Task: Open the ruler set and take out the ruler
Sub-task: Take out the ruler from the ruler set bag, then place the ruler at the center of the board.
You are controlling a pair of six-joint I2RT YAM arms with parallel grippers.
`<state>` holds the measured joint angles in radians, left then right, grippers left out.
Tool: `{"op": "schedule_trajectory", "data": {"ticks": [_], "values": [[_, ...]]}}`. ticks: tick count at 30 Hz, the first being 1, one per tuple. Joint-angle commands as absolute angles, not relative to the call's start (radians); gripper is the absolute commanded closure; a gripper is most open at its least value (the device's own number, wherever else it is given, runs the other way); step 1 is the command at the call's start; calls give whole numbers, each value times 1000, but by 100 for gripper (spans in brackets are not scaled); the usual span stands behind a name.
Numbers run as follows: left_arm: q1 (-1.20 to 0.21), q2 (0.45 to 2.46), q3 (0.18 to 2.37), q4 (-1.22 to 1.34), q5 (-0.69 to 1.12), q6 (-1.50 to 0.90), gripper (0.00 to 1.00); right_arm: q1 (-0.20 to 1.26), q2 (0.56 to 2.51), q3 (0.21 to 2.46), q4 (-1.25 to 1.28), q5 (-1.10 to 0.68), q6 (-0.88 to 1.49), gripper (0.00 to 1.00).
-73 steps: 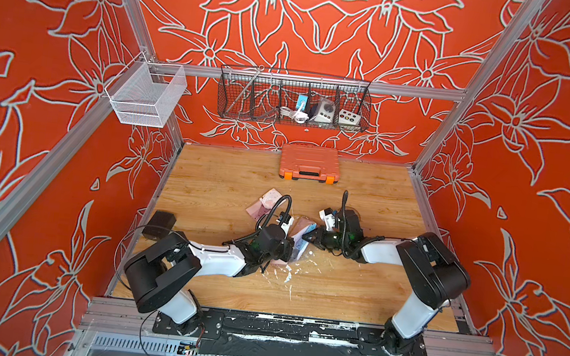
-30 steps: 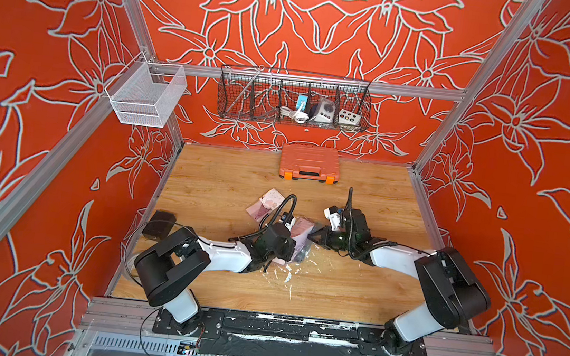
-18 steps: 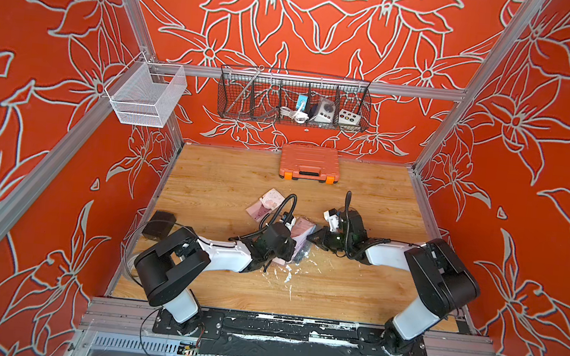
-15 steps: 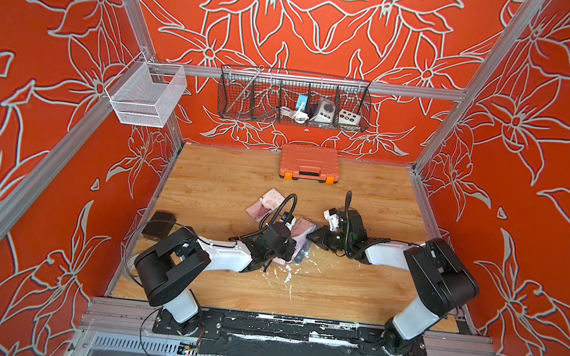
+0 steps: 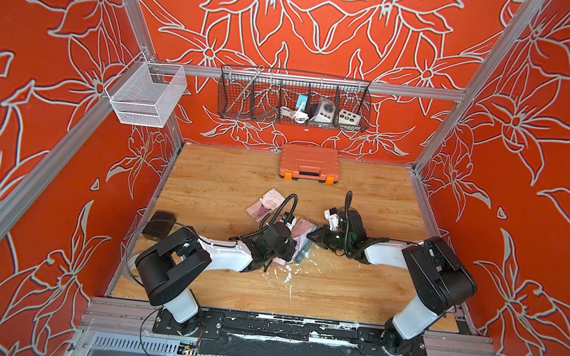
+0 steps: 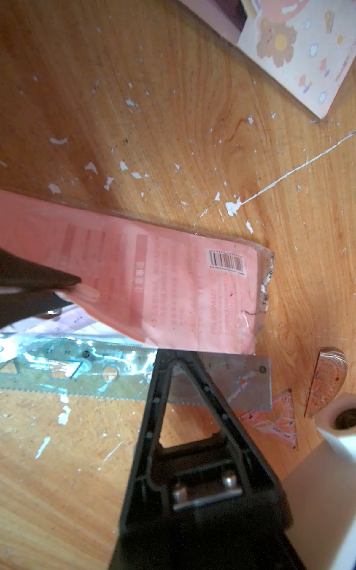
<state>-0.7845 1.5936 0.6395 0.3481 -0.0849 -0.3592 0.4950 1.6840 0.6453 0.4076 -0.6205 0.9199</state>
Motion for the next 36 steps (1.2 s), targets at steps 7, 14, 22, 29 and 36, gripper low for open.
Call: {"op": "schedule_trajectory", "data": {"ticks": [7,14,22,29,36], "values": [[-785,1614,652,314,-97,-363,100,414,1480,641,204,-531,835,100],[-785,1611,655,309,-95,-363,100,243,1312,687,-43,-478,757,100],[-785,1612,660,315,-77,-360,100,-8,1379,806,-97,-432,827,100],[-785,1605,658,316,-67,-363,100,-188,1480,866,-37,-390,930,100],[-785,1611,667,319,-60,-367,100,-271,1698,1008,5,-496,913,100]]}}
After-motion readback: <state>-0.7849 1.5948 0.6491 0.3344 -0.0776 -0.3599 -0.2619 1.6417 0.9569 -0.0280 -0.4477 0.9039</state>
